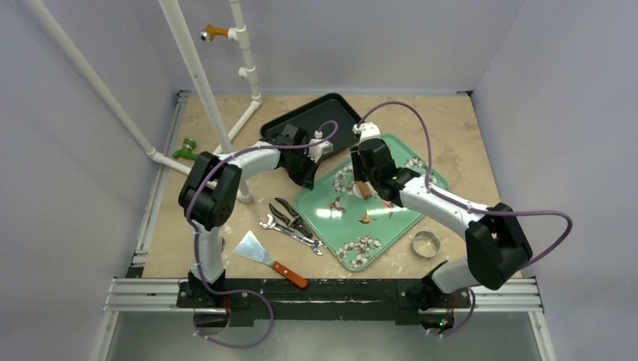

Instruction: Roll out the dumpling wrappers from the dough

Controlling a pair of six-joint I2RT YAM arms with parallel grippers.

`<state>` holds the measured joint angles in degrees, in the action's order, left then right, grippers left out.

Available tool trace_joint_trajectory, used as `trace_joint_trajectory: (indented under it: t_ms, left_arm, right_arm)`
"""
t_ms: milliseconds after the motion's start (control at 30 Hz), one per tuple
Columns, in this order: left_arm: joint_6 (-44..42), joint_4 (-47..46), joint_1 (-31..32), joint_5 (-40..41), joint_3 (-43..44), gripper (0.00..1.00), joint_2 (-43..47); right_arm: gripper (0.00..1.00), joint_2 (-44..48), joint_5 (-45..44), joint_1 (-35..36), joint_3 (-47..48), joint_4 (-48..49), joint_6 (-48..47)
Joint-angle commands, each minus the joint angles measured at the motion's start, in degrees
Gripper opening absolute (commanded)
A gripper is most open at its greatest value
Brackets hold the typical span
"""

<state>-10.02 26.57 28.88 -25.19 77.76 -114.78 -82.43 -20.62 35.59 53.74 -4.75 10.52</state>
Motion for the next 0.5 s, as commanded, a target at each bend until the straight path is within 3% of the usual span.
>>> trace_joint_trajectory:
  t_ms: [0,467]
  left_arm:
    - [-1.3,0.0,0.0,-0.8,-1.2,0.0,0.5]
    - [-1.4,0.0,-0.1,-0.9,-1.2,0.0,0.5]
  right_arm:
    - [0.0,0.4,3.4,-0.1,-1.8,2.0,3.1]
    - [0.0,-0.3,13.0,0.5,-9.7,9.0,11.8]
